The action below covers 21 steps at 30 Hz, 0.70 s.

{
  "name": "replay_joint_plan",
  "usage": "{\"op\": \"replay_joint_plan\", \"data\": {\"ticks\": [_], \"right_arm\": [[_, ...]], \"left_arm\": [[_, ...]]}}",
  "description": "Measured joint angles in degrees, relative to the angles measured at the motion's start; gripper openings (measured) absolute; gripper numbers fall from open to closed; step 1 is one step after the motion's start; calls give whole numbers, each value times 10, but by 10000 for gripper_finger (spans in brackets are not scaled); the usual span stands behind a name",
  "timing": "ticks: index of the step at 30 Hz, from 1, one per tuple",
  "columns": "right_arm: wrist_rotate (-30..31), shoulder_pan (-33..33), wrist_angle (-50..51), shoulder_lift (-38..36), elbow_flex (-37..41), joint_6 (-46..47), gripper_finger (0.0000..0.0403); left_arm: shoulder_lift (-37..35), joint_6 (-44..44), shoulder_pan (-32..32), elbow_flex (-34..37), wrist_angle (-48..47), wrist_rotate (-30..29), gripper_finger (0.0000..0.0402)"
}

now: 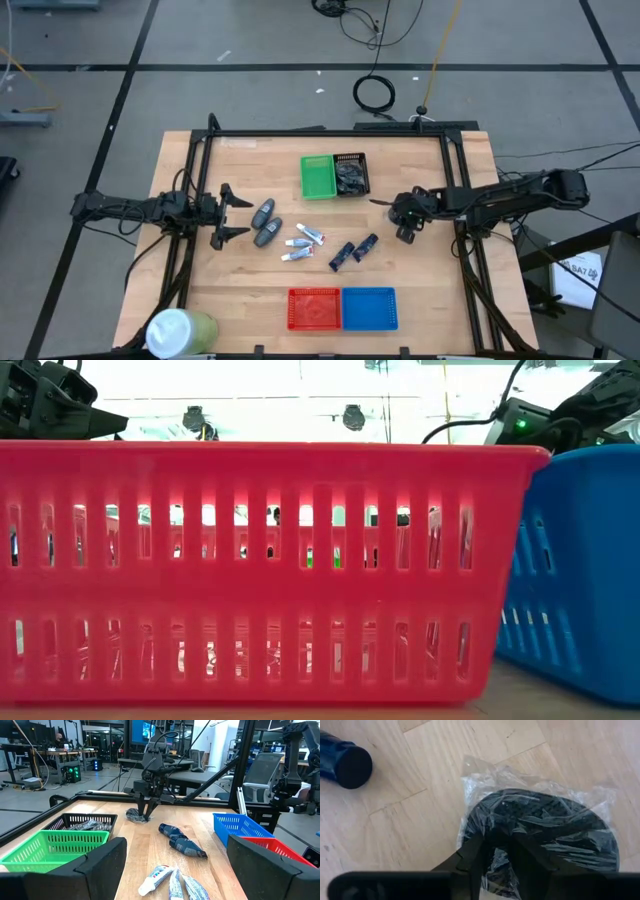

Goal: Pick & Place Travel size toiletries
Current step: Put the hairbrush into the black bin

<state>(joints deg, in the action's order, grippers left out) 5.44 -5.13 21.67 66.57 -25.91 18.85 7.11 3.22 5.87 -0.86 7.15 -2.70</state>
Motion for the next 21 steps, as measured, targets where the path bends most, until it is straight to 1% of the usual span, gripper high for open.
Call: {"op": "replay_joint_plan", "data": {"ticks": [7, 12, 21], "right_arm": [[-7, 0, 6, -41, 2, 0, 42], [-29, 0, 2, -69, 2, 0, 6], [-29, 0, -1, -107, 2, -2, 1]], "left_arm": [[0, 0, 0, 0, 0, 0, 337], [0, 0, 0, 0, 0, 0, 337], [0, 0, 0, 0, 0, 0, 337]]}}
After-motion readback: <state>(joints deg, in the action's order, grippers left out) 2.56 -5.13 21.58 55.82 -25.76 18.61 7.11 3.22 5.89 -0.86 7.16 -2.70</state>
